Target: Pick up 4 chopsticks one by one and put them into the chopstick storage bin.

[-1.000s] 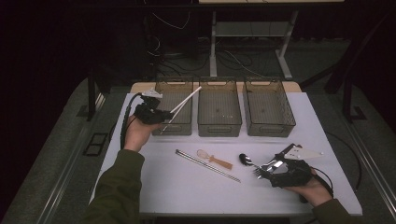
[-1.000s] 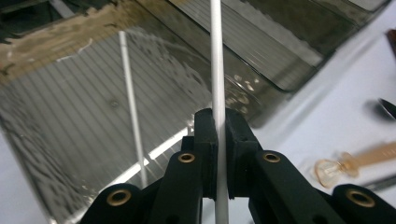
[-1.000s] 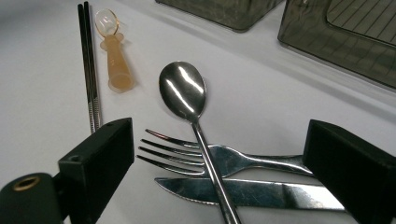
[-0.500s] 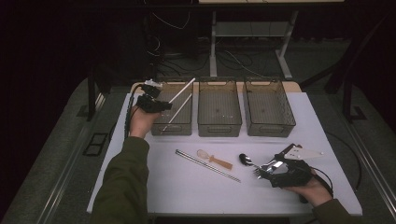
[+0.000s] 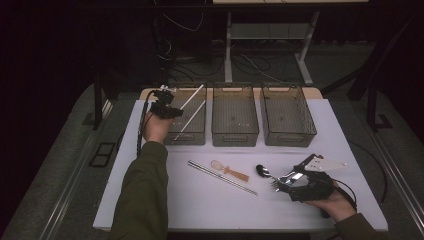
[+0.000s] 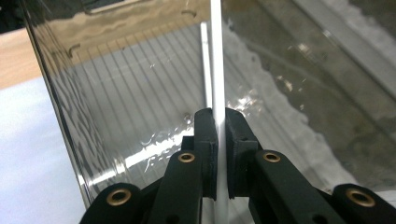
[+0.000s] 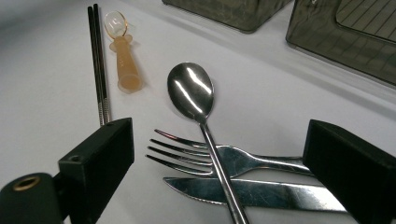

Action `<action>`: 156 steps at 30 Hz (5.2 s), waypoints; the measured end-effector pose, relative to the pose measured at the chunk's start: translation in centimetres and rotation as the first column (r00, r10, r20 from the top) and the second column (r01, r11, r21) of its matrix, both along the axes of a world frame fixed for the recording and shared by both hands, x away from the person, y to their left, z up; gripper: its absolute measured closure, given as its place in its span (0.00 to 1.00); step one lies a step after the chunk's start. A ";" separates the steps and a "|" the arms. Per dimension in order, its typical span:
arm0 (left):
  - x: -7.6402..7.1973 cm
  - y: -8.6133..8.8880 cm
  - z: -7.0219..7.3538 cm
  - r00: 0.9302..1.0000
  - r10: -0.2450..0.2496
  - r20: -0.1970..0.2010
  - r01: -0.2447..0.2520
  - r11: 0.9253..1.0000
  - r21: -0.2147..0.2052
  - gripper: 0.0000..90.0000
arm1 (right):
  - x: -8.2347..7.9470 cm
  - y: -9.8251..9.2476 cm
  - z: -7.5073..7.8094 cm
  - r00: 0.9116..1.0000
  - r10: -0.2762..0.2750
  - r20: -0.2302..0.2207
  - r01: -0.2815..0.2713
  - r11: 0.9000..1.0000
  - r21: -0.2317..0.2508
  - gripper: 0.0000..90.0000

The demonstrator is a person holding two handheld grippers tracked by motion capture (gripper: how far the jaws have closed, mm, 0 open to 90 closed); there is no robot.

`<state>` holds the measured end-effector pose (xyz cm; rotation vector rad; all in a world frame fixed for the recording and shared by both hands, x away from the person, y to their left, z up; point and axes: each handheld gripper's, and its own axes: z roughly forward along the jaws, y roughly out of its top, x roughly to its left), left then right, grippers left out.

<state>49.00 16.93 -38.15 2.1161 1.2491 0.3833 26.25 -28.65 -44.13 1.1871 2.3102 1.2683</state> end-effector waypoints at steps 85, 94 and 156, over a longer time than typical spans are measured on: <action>-13.0 -3.6 -5.5 0.925 -0.380 0.026 0.379 0.925 0.034 0.96 | -0.4 0.1 0.7 0.996 0.088 0.008 -0.088 0.996 -0.019 0.10; -12.6 -3.2 -5.8 0.931 -0.366 0.014 0.365 0.930 0.029 0.97 | -0.5 0.0 0.7 0.996 0.089 0.009 -0.089 0.996 -0.016 0.10; -14.9 -2.9 -5.5 0.901 -0.422 -0.104 0.425 0.905 0.007 0.99 | -0.5 -0.2 0.8 0.996 0.089 0.011 -0.089 0.996 -0.013 0.10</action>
